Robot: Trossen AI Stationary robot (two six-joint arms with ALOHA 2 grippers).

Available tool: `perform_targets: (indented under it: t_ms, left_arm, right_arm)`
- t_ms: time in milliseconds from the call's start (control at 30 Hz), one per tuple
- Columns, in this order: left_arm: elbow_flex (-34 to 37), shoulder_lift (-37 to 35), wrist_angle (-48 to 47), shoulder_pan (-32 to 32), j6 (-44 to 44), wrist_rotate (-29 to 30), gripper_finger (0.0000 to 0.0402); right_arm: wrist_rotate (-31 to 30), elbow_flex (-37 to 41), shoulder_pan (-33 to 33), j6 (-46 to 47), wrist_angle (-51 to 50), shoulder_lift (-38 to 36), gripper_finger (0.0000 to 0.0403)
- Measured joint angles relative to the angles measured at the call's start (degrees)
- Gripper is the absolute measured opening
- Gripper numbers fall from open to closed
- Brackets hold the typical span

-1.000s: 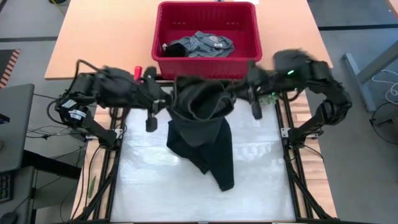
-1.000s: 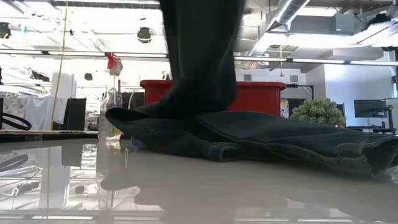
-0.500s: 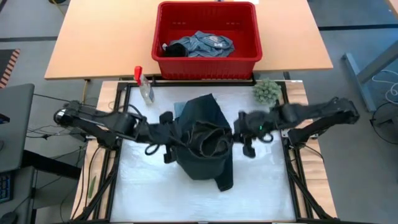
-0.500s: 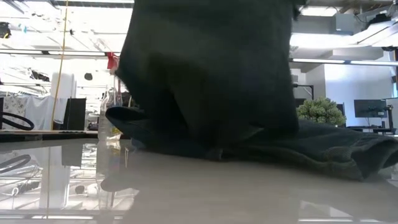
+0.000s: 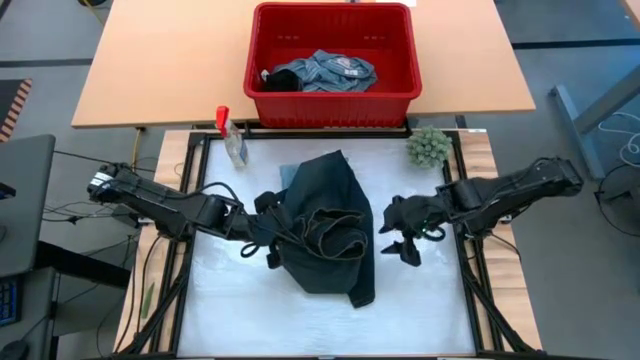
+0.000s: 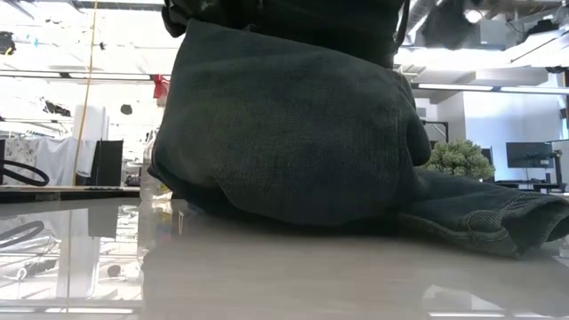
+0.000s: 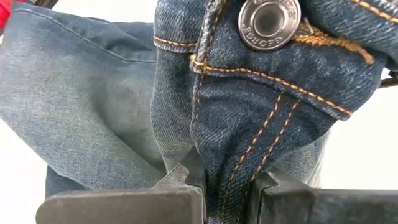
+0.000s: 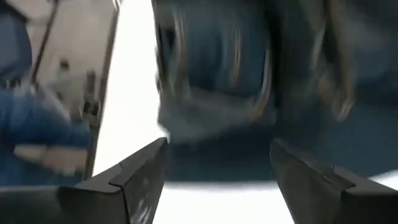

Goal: Fold Laundry from Bin
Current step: Fold the black pants from the red laundry bin

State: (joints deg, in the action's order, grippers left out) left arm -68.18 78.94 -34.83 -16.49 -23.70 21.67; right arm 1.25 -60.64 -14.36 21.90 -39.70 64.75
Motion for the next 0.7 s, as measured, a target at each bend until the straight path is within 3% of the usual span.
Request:
perform_targets:
  t_ms: [167,400,700]
  left_arm:
    - [0.0,0.02,0.04,0.0,-1.52,-0.04,0.0025]
    - [0.02,0.02,0.09,0.02,-2.47,-0.83,0.0026]
    - [0.02,0.02,0.26,0.02,-2.58,-0.92,0.0026]
  right_arm:
    - [-6.77,-4.43,-0.71,-1.89,6.84,0.2,0.0305]
    - [-24.53,-7.13,-7.84,-10.09,10.32,3.76,0.0301]
    - [-29.53,-10.1,-10.24,-10.96,8.99,12.27,0.0301]
